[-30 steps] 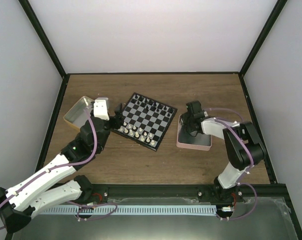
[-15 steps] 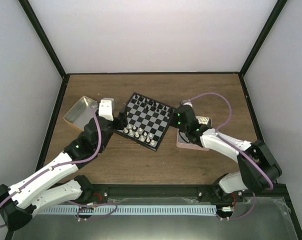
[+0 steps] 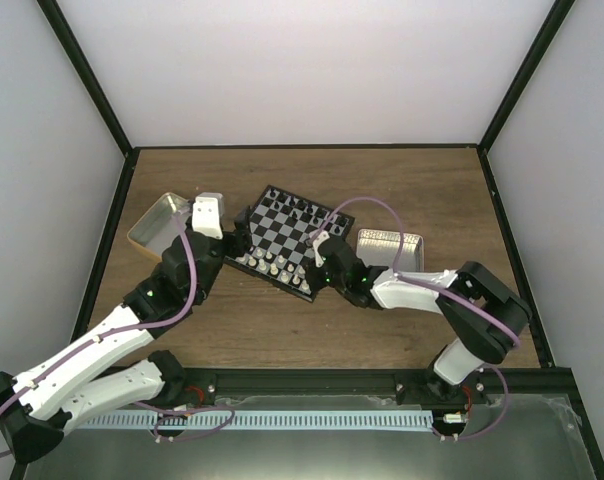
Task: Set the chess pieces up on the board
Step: Place the chess piece on the chessboard.
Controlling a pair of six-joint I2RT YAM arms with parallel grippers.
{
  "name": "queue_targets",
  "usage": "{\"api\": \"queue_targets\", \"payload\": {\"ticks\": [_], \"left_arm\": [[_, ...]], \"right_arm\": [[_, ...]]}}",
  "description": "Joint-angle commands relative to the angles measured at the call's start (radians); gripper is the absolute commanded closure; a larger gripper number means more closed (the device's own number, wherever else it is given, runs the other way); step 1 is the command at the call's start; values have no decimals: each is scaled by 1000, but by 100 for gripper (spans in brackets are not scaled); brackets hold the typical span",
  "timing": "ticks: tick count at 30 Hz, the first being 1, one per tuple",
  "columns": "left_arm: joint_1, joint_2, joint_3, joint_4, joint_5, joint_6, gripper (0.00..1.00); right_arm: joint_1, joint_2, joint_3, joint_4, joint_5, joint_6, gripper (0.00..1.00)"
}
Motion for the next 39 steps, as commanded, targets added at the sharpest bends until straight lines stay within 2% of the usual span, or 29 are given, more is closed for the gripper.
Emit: {"api": "queue_targets", "payload": {"ticks": [1,9,24,33,39], "left_arm": [[6,-4,21,-3,-22,23,28],[8,1,17,1,-22,27,28],[9,2,11,2,-22,27,28],[10,2,11,2,-19,25,28],[10,-6,13,-2,-17,22,28]], "right_arm": [[19,-9,-18,11,67,-55,99],[20,15,-26,-11,125,-48,99],[20,60,-45,9,83,-53,96],[20,12,-50,-17,80,-2,79],[20,-55,-37,-77,90,51,74]]}}
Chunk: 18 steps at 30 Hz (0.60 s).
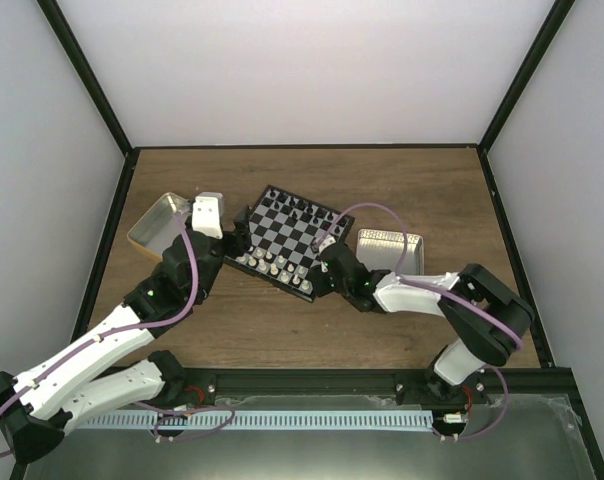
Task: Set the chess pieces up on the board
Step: Place the chess piece on the chessboard.
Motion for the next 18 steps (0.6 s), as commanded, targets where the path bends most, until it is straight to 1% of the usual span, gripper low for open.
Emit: {"api": "queue_targets", "payload": {"ticks": [1,3,8,11,12,13,15,17,18], "left_arm": [[5,-13,12,-3,-3,6,28],[5,-14,11,-5,0,5,28],[6,-21,17,-16,5,0,28],[5,-32,23,-33,7,-3,27],[5,-38,23,-43,10,-4,26],[5,-46,23,-53,21,-4,24],[5,-65,22,-89,47,-19,14],[6,-101,27,-141,72,-56,1],[5,-125,27,-166,87,-75,0]], "right_arm": [[6,-73,4,-37,13,51,73],[7,-83,0,-37,11,61,70],[4,-74,41,-118,8,106,69],[2,-112,72,-189,6,151,69],[0,-136,80,-214,11,164,66],[0,-163,85,-235,22,179,64],[0,-232,94,-293,70,212,59],[0,-318,96,-358,142,240,53],[0,-363,95,-389,174,247,50]]}}
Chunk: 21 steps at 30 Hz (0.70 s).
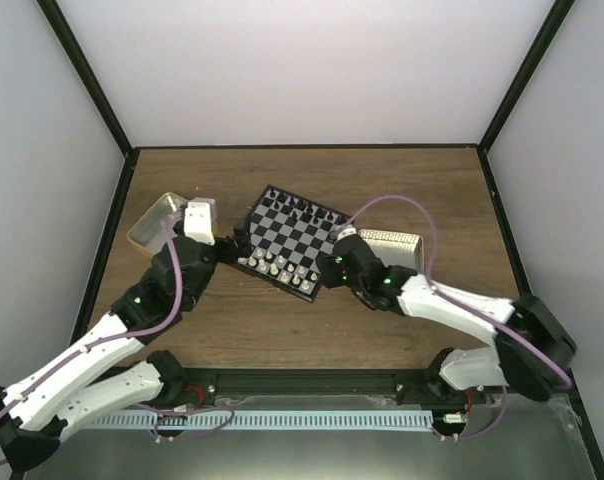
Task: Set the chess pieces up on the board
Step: Place the chess piece on the chessboard, then reset both arms
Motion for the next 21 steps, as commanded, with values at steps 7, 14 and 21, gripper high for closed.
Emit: {"api": "queue_targets", "payload": {"ticks": [7,14,21], "left_arm": [[5,-249,68,-295,117,-156,0],[6,-431,156,-436,8,-145,0],[5,-490,253,-521,-84,-102,0]], "right_arm": [[0,-513,95,-430,300,81,33],[0,-814,216,-645,440,84,10],[0,-880,318,-730,540,39,0]]}}
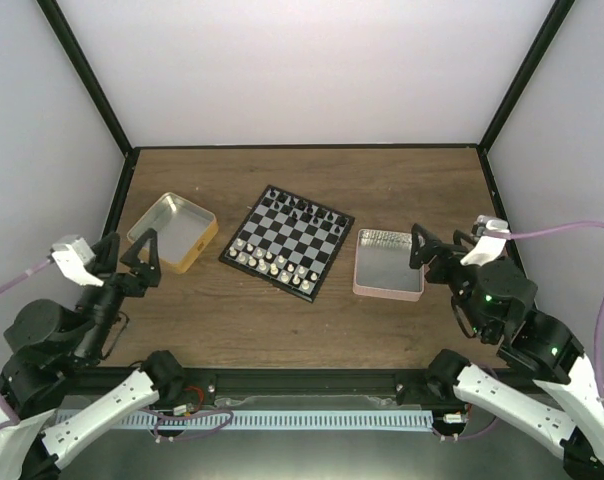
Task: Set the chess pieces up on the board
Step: Reset both arms
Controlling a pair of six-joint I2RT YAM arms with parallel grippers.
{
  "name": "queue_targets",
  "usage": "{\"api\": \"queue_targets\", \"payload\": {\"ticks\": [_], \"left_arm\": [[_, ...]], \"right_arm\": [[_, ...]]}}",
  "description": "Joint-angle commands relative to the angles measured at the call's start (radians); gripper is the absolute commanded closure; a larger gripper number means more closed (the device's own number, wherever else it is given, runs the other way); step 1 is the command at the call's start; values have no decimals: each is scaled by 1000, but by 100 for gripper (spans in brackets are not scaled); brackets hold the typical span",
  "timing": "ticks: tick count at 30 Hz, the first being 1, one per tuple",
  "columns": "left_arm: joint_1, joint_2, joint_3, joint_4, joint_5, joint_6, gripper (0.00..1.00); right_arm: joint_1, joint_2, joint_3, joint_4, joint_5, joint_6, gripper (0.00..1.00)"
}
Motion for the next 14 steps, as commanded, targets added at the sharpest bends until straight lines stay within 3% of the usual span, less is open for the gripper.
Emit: {"api": "queue_targets", "payload": {"ticks": [1,14], "left_arm": [[5,-10,57,-101,-76,41,0],[6,-13,85,-133,-107,71,0]], "right_arm": [[1,1,54,-120,107,-26,0],[1,-54,61,-148,150,-14,0]]}}
